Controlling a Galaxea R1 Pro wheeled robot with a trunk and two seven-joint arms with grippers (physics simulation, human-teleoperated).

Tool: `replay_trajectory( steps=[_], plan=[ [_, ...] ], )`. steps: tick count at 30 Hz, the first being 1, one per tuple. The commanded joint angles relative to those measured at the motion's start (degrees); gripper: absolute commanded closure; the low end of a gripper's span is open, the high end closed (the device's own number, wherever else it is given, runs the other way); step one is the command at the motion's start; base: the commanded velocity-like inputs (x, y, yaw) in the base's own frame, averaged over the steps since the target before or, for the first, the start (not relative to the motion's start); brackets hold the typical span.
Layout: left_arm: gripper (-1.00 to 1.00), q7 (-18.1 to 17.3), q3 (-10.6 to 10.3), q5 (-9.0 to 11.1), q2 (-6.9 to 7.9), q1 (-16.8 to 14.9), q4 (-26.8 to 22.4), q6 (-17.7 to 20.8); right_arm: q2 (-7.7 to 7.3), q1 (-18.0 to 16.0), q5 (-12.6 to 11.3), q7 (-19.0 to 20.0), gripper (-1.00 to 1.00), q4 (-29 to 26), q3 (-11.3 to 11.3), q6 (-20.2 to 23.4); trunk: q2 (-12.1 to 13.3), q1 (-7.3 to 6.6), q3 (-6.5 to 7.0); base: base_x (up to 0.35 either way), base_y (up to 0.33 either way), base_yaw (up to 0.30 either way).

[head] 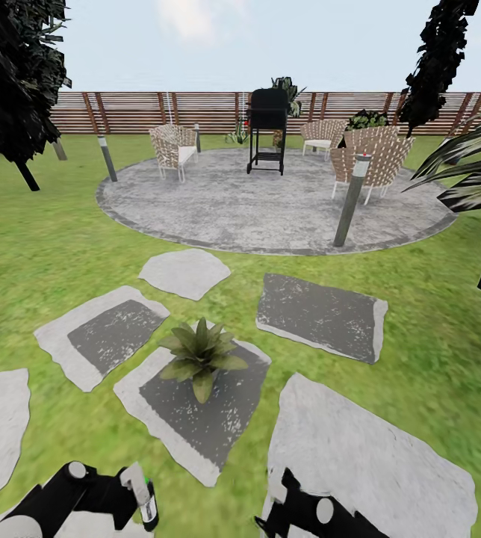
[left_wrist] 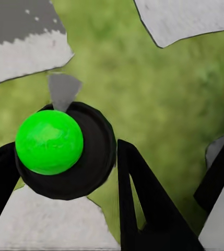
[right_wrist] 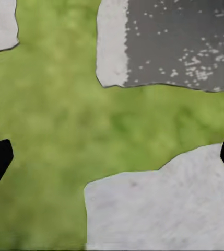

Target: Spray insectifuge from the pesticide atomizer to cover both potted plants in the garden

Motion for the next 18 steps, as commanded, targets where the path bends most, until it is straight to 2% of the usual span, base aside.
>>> replay_trajectory(
  steps=[1, 3, 4, 5, 6, 7, 9, 10, 13, 14, 16, 18],
  plan=[
    [1.0, -0.3, 0.7, -0.5, -0.06, 0.0, 0.0, 0.6, -0.05, 0.0, 0.5, -2.7, -1.0, 1.5, -1.5, -0.3, 0.0, -0.01, -0.04, 0.0, 0.0, 0.0],
    [1.0, -0.3, 1.0, -0.5, -0.03, 0.0, 0.0, 1.6, -0.22, 0.0, 0.5, -6.6, -1.0, 4.1, -5.4, -0.7, 0.0, -0.01, -0.04, 0.0, 0.0, 0.0],
    [1.0, -0.2, 1.2, -0.5, 0.05, 0.2, 0.5, 2.0, -0.78, 0.1, 0.5, -8.5, -1.0, 5.9, -10.9, -1.5, 0.0, -0.01, -0.04, 0.0, 0.0, 0.0],
    [1.0, -0.2, 1.2, -0.5, 0.06, 0.4, 0.9, 2.1, -1.09, 0.1, 0.5, -9.0, -1.0, 6.4, -13.9, -2.0, 0.0, -0.01, -0.04, 0.0, 0.0, 0.0],
    [1.0, -0.2, 1.2, -0.5, 0.07, 0.5, 1.1, 2.1, -1.3, 0.1, 0.6, -9.2, -1.0, 6.6, -15.7, -2.2, 0.0, -0.01, -0.04, 0.0, 0.0, 0.0],
    [1.0, -0.2, 1.3, -0.5, 0.08, 0.6, 1.4, 2.2, -1.84, 0.1, 0.6, -9.5, -1.0, 6.9, -18.9, -2.6, 0.0, -0.01, -0.04, 0.0, 0.0, 0.0],
    [1.0, -0.2, 1.3, -0.5, 0.09, 0.7, 1.6, 2.7, -3.53, 0.1, 0.6, -9.8, -1.0, 7.1, -24.7, -3.2, 0.0, -0.01, -0.04, 0.0, 0.0, 0.0],
    [1.0, -0.2, 1.3, -0.5, 0.09, 0.7, 1.6, 3.1, -3.92, 0.2, 0.6, -9.8, -1.0, 7.2, -26.1, -3.4, 0.0, -0.01, -0.04, 0.0, 0.0, 0.0],
    [1.0, -0.2, 1.4, -0.4, 0.1, 0.7, 1.3, 6.8, -5.73, 0.6, 0.6, -10.1, -1.0, 7.3, -33.6, -5.6, 0.0, -0.01, -0.04, 0.0, 0.0, 0.0],
    [1.0, -0.2, 1.5, -0.4, 0.1, 0.7, 1.2, 7.5, -5.91, 0.8, 0.6, -10.3, -1.0, 7.3, -34.7, -6.1, 0.0, -0.01, -0.04, 0.0, 0.0, 0.0],
    [1.0, 0.0, 2.2, -0.4, -0.05, 0.6, 0.9, 10.2, -6.4, 2.0, 0.7, -12.2, -1.0, 7.3, -39.3, -7.7, 0.0, -0.01, -0.04, 0.0, 0.0, 0.0],
    [1.0, 0.5, 3.9, -0.4, -0.28, 0.4, 0.7, 11.7, -6.54, 2.6, 0.7, -14.2, -1.0, 7.3, -40.9, -8.3, 0.0, -0.01, -0.04, 0.0, 0.0, 0.0]
  ],
)
